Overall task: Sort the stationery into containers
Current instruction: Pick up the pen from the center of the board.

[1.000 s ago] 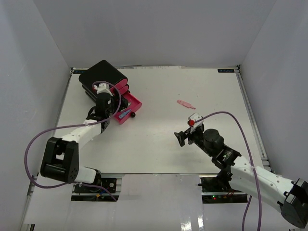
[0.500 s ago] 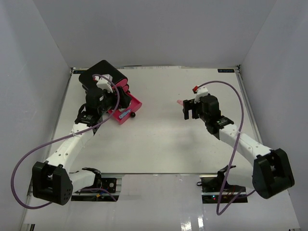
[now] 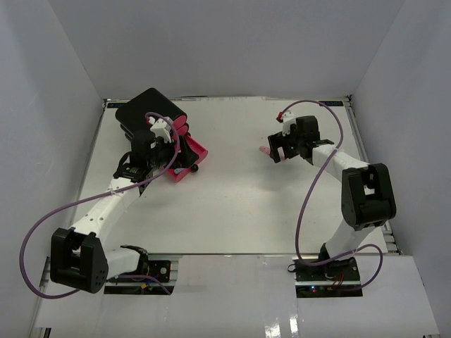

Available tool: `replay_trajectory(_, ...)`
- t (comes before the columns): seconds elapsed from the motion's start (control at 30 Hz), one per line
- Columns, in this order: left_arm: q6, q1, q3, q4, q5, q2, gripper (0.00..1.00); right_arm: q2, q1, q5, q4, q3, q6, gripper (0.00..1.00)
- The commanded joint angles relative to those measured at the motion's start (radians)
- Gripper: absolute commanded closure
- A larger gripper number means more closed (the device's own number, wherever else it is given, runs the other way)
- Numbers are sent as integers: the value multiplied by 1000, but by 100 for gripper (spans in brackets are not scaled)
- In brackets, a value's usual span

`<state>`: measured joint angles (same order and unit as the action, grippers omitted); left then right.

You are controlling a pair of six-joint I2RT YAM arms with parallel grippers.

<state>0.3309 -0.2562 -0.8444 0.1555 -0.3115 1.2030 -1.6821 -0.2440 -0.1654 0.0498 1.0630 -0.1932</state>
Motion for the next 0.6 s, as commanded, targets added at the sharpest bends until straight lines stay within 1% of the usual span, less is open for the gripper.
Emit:
replay_trajectory(0.0,7,6,-15,18,-9,-16,2,-62,8,-83,57,87,-129,2)
replay_trajectory(0.13,8,6,-15,19,-17,-11,2,-178,11,-95,154,195,-221,0)
replay_trajectory(0.2,10,6,-16,22,-24,-10,2,-209,11,-98,197,242,-262,0)
replay_trajectory(0.3,10,6,-18,24,-23,-10,2,-246,11,-91,206,262,-310,0)
replay_trajectory(0.33,10,6,-18,24,-23,-10,2,-263,11,-89,219,279,-321,4)
replay_trajectory(0.37,8,5,-18,24,-24,-10,2,-274,11,-89,231,291,-330,4)
replay_trajectory(0.43,10,6,-19,24,-37,-6,2,-309,11,-74,267,330,-350,8)
replay_trajectory(0.57,8,6,-18,24,-40,-2,2,-341,9,-88,300,356,-390,12)
